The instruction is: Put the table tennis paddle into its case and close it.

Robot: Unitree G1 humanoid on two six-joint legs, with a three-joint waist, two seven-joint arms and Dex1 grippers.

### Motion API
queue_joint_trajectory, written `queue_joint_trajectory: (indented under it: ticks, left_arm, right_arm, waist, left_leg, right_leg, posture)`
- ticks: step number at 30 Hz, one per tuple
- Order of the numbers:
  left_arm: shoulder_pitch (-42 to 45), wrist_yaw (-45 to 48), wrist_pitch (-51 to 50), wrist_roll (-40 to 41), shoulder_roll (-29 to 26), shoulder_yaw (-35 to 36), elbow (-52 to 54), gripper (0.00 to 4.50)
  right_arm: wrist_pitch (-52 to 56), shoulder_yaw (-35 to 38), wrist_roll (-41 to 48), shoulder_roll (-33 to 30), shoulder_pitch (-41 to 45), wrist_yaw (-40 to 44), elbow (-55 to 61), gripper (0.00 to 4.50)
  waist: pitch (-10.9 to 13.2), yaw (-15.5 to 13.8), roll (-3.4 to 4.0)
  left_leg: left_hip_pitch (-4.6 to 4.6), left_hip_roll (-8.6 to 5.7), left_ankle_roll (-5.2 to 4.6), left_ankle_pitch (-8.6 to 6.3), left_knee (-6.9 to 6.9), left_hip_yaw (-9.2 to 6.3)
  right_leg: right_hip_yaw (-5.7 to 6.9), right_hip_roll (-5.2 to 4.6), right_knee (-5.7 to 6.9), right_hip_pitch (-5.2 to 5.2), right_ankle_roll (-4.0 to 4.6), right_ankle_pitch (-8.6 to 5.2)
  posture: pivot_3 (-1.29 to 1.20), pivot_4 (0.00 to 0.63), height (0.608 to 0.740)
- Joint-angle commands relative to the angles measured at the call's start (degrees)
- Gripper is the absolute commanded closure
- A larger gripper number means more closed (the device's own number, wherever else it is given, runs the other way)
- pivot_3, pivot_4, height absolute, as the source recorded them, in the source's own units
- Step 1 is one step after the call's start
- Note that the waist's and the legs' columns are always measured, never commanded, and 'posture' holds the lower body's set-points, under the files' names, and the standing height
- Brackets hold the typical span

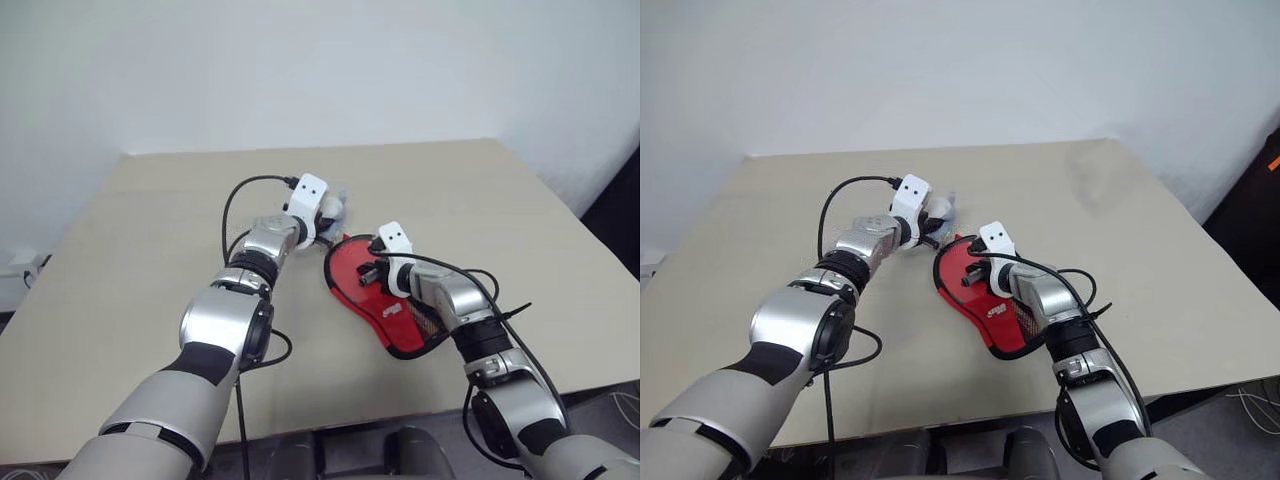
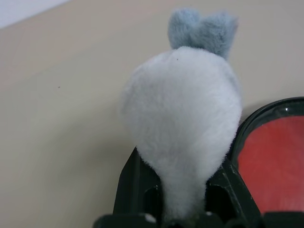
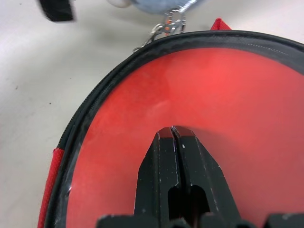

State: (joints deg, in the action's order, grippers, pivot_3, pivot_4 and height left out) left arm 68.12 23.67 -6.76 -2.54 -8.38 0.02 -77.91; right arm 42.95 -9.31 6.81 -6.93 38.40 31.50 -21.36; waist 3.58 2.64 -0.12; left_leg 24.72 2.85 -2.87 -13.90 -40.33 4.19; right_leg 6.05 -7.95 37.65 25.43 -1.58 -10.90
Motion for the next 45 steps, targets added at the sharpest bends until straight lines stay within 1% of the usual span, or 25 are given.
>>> queue_joint_trajectory:
  ticks: [1, 7, 10, 14, 16, 17, 19, 22, 25, 30, 36, 38, 42, 45]
  left_arm:
    - [2.96, -1.76, 2.71, 0.32, 1.05, 1.94, 1.5, 3.95]
    - [2.94, -3.43, 3.86, 0.0, 2.23, 2.99, 1.36, 3.95]
    - [2.93, -5.1, 2.67, 0.76, 2.6, 4.37, 1.13, 3.95]
    - [2.32, -2.81, 2.62, -0.35, 2.73, 3.8, 1.18, 3.95]
    - [1.98, -1.53, 2.79, -0.66, 2.66, 3.44, 1.26, 3.43]
    - [1.9, -1.2, 2.97, -0.86, 2.61, 3.3, 1.3, 3.27]
    - [1.6, 1.49, 2.29, -1.06, 2.54, 3.09, 1.38, 2.5]
    - [1.21, 5.17, 1.06, -1.6, 1.99, 2.61, 1.46, 1.46]
    - [0.92, 6.27, 0.92, -2.11, 1.29, 2.23, 1.56, 1.46]
    - [0.12, 12.46, 1.04, -2.03, -1.94, 1.59, 2.34, 1.46]
    - [-1.45, 32.03, 0.73, 1.02, -8.42, 1.93, 6.7, 1.46]
    - [-1.94, 36.27, 0.04, 2.12, -9.7, 2.39, 8.38, 1.46]
    - [-4.54, 48.14, -3.37, 4.08, -12.99, 1.18, 14.66, 1.46]
    - [-7.23, 50.75, -4.74, 4.21, -13.92, 0.18, 18.71, 1.46]
  right_arm:
    - [3.07, -1.49, 0.06, 0.24, -1.98, 0.42, -1.45, 4.5]
    - [3.55, -1.51, 0.06, 0.17, -2.25, 0.49, -0.78, 4.5]
    - [3.69, -1.43, 0.05, 0.13, -2.23, 0.48, -0.78, 4.5]
    - [3.58, -1.41, 0.01, 0.13, -2.04, 0.54, -1.01, 4.5]
    - [3.47, -1.41, 0.0, 0.13, -1.92, 0.61, -1.17, 4.5]
    - [3.43, -1.4, 0.0, 0.14, -1.83, 0.63, -1.26, 4.5]
    - [3.25, -1.41, -0.05, 0.22, -1.62, 0.65, -1.57, 4.5]
    - [2.73, -1.4, -0.05, 0.42, -1.33, 0.82, -2.0, 4.5]
    - [1.75, -1.21, 0.02, 0.62, -1.17, 1.13, -2.28, 4.5]
    - [0.94, -0.08, 0.46, -0.03, 0.23, 2.21, -2.94, 4.5]
    - [-0.99, -0.56, -0.77, -1.49, 1.41, 3.21, -5.49, 4.5]
    - [-1.35, -0.73, -0.78, -1.69, 1.5, 3.56, -5.9, 4.5]
    - [-2.1, -1.5, -1.15, -1.39, 1.77, 3.75, -6.89, 4.5]
    - [-2.51, -1.6, -1.16, -1.14, 2.28, 3.7, -7.71, 4.5]
  waist:
    - [0.0, 0.0, 0.0]
    - [0.0, -0.01, -0.01]
    - [0.0, -0.02, -0.01]
    - [0.0, -0.01, -0.01]
    - [0.0, -0.01, -0.01]
    - [0.0, -0.01, -0.01]
    - [0.0, 0.0, -0.01]
    - [0.0, 0.02, -0.01]
    - [0.0, 0.04, -0.01]
    - [0.0, 0.07, 0.0]
    - [0.01, 0.05, 0.01]
    - [0.01, 0.0, 0.01]
    - [0.01, 0.04, 0.01]
    - [0.01, 0.05, 0.02]
  left_leg:
    - [0.0, 0.0, 0.0, 0.0, 0.0, -0.01]
    - [0.0, -0.02, 0.0, 0.0, 0.0, -0.04]
    - [0.0, -0.02, 0.0, 0.0, 0.0, -0.07]
    - [0.01, -0.03, 0.0, 0.0, 0.0, -0.07]
    - [0.01, -0.03, 0.0, 0.0, 0.0, -0.07]
    - [0.01, -0.03, 0.0, 0.0, 0.0, -0.08]
    - [0.01, -0.03, 0.0, 0.0, 0.0, -0.07]
    - [0.01, -0.03, 0.01, 0.0, 0.0, -0.07]
    - [0.01, -0.02, 0.01, -0.01, 0.01, -0.07]
    - [0.0, 0.01, 0.03, -0.02, 0.07, -0.06]
    - [0.0, 0.03, 0.04, -0.02, 0.08, -0.04]
    - [0.01, 0.03, 0.04, -0.02, 0.08, -0.03]
    - [0.0, 0.03, 0.04, -0.02, 0.08, -0.05]
    - [0.0, 0.04, 0.04, -0.02, 0.08, 0.0]
  right_leg:
    - [0.01, 0.0, 0.0, -0.01, 0.0, 0.0]
    - [0.05, -0.02, -0.01, -0.03, 0.0, 0.0]
    - [0.07, -0.03, -0.01, -0.03, -0.01, 0.0]
    - [0.09, -0.03, -0.02, -0.04, -0.01, 0.0]
    - [0.1, -0.03, -0.02, -0.04, -0.01, 0.0]
    - [0.1, -0.03, -0.02, -0.04, 0.0, 0.0]
    - [0.1, -0.03, -0.02, -0.03, 0.0, 0.0]
    - [0.1, -0.03, -0.02, -0.03, 0.0, 0.0]
    - [0.11, -0.03, -0.02, -0.02, 0.0, 0.0]
    - [0.11, 0.0, -0.01, 0.03, 0.0, 0.0]
    - [0.12, 0.0, -0.01, 0.06, 0.01, 0.0]
    - [0.12, -0.01, -0.02, 0.07, 0.01, 0.0]
    - [0.15, -0.04, -0.13, 0.06, 0.02, -0.01]
    - [0.13, -0.05, -0.13, 0.04, 0.01, -0.01]
  posture:
    - [0.0, 0.0, 0.688]
    - [0.0, 0.0, 0.688]
    - [0.0, 0.0, 0.688]
    - [0.0, 0.0, 0.688]
    - [0.0, 0.0, 0.688]
    - [0.0, 0.0, 0.688]
    - [0.0, 0.0, 0.688]
    - [0.0, 0.0, 0.688]
    - [0.0, 0.0, 0.688]
    - [0.0, 0.0, 0.688]
    - [0.0, 0.0, 0.688]
    - [0.0, 0.0, 0.688]
    - [0.0, 0.0, 0.688]
    - [0.0, 0.0, 0.688]
